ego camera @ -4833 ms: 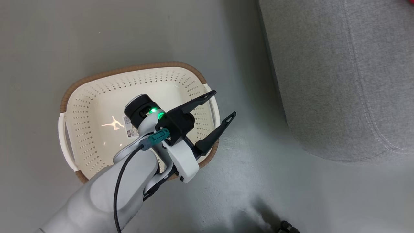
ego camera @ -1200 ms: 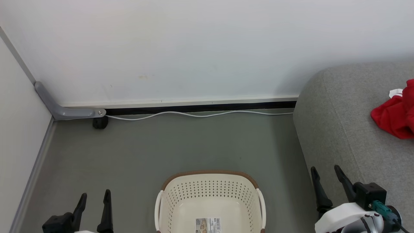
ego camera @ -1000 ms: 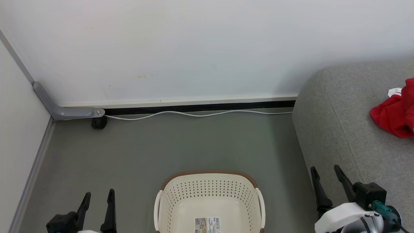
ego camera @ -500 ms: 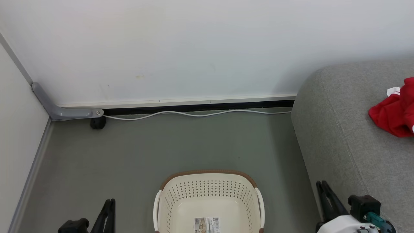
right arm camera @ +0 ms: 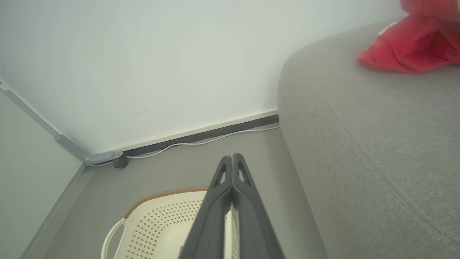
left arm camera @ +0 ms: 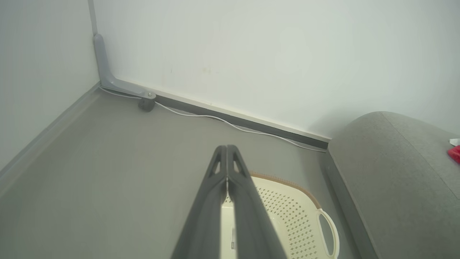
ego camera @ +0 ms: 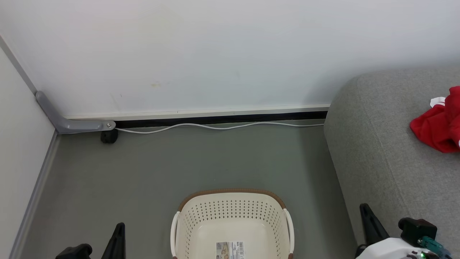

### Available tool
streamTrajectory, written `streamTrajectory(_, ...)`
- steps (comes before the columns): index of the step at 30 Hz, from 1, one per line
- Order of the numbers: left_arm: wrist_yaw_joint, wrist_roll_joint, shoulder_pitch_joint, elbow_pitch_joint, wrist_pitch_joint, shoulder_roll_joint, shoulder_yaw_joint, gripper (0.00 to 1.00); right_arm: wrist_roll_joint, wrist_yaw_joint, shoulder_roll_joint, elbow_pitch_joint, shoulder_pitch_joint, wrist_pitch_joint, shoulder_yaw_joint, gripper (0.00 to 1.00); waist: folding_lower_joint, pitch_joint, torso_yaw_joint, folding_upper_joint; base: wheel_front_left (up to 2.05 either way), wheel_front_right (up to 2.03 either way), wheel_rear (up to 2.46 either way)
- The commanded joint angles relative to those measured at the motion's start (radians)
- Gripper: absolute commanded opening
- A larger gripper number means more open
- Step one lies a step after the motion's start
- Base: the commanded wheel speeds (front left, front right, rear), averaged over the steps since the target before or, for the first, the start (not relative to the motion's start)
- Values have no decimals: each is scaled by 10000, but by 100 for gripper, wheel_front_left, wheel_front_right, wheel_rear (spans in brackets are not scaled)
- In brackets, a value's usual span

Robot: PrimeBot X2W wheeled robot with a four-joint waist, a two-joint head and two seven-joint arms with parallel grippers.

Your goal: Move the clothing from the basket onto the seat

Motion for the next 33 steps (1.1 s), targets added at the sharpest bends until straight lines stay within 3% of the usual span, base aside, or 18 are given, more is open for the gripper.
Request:
streamTrajectory(1,-10,-304,-327,-321,38,140,95,0,343,4,-83,-341,-312,89,-64,0,-2,2,3,0,0,0,0)
streamTrajectory(33,-29,-3742,-646,-823,936,170,231,0,3865,11,-116,-953,-337,997,-519,0,-3,8,32,0,0,0,0)
